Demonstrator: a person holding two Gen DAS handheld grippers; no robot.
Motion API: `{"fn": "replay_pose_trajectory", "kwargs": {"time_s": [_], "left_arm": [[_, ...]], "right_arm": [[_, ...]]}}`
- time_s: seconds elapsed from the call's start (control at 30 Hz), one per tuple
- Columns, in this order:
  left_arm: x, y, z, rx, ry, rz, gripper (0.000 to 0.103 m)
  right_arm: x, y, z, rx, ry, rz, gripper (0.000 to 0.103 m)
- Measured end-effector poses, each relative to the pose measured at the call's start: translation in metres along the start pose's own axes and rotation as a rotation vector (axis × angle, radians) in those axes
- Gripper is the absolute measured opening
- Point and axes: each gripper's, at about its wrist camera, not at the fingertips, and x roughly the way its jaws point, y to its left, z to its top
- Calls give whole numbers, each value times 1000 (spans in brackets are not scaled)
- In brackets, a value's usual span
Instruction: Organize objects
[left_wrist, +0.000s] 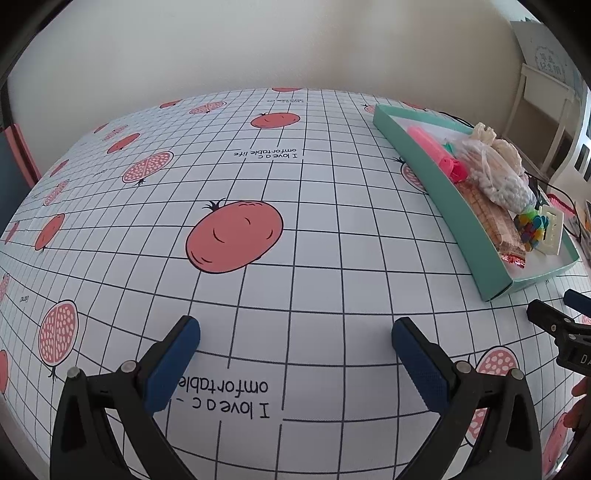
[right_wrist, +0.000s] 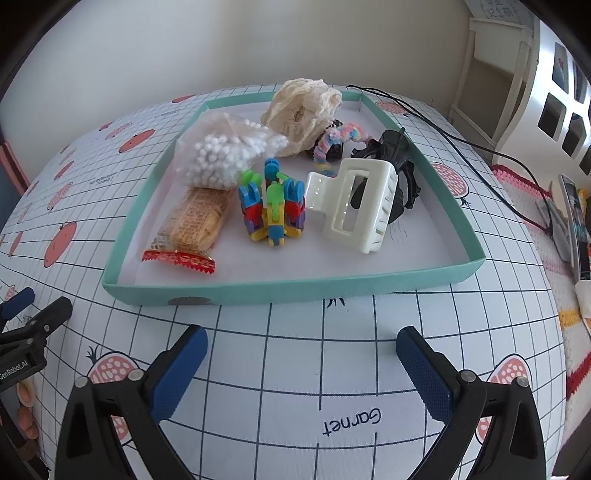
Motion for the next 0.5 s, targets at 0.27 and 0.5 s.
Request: {"fn": "replay_pose_trajectory", "kwargs": {"time_s": [0.27, 0.5], "left_arm": [[0, 0, 0, -3, -2, 1, 103], [0, -1, 0, -3, -1, 2, 103]], "right_arm": [[0, 0, -1, 0, -6, 0, 103], [-1, 0, -1, 0, -7, 0, 103]]}}
